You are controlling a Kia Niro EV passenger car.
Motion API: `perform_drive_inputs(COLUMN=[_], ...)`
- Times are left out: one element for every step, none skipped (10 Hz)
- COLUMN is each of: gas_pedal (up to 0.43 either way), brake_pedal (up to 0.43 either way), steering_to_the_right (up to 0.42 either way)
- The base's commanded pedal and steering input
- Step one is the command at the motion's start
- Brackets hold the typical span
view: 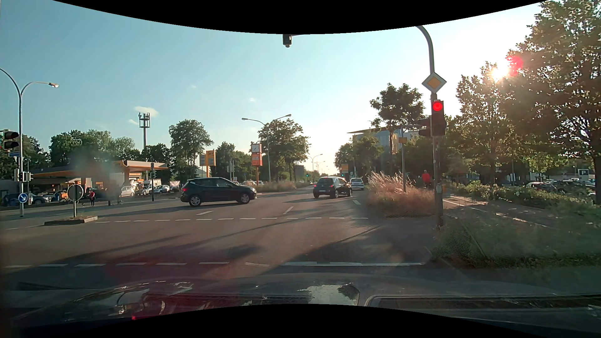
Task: Follow the waypoints while adhering to traffic rules and regulations
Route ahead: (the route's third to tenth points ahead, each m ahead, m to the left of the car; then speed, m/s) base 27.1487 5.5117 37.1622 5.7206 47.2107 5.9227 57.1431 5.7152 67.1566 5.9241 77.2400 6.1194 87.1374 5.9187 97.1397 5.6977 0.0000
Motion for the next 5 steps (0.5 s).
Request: perform_drive_inputs(gas_pedal=[0.000,0.000,0.000,0.000,0.000], brake_pedal=[0.244,0.244,0.244,0.244,0.244], steering_to_the_right=[0.015,0.015,0.015,0.015,0.015])
